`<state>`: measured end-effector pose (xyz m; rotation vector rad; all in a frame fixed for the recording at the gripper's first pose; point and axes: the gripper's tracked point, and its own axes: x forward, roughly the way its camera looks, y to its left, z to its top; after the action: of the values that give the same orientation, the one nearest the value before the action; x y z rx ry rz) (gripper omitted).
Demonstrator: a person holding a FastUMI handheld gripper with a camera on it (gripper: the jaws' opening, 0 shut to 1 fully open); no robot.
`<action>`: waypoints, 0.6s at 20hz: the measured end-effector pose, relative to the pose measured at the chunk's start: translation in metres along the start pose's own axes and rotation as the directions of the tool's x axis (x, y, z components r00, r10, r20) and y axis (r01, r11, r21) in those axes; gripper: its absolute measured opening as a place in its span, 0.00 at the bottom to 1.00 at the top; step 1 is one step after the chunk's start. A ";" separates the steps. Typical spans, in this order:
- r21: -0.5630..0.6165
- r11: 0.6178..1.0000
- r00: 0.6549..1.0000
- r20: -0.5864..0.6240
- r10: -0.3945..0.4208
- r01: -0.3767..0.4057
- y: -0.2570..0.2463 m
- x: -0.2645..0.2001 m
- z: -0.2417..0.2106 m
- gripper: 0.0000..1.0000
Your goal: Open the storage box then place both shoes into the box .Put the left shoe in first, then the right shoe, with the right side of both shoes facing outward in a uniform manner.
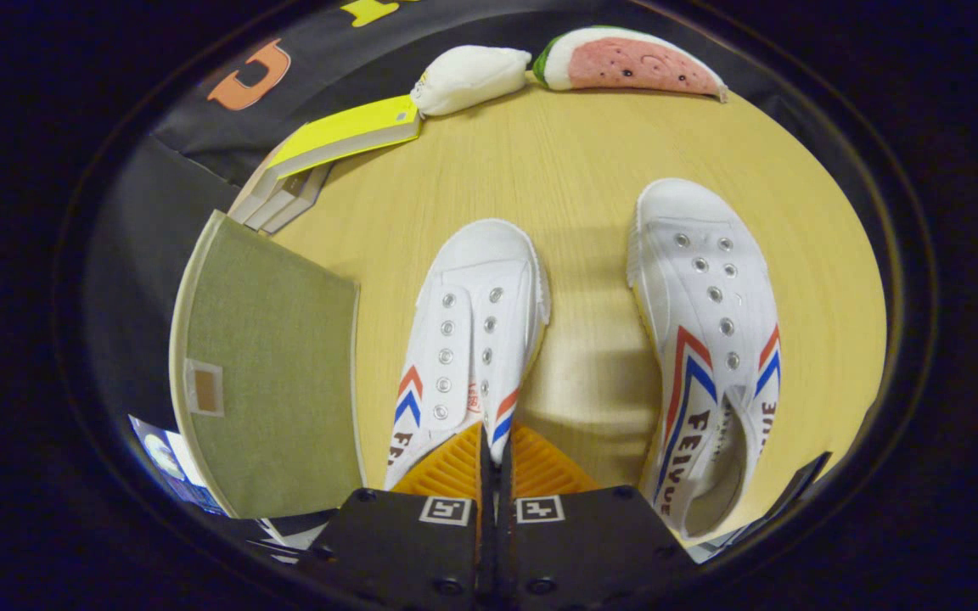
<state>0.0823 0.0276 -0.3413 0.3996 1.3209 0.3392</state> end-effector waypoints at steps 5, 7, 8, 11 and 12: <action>0.051 0.997 0.997 0.056 0.050 -0.053 0.023 -0.039 -0.016 0.06; 0.055 0.996 0.994 0.094 0.060 -0.066 0.034 -0.063 -0.020 0.06; 0.052 0.996 0.991 0.117 0.068 -0.075 0.041 -0.077 -0.020 0.06; 0.033 0.994 0.978 0.184 0.099 -0.107 0.073 -0.124 -0.023 0.06; 0.020 0.994 0.973 0.209 0.103 -0.109 0.084 -0.140 -0.023 0.05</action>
<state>0.0286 0.0397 -0.1862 0.5190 1.1041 0.3567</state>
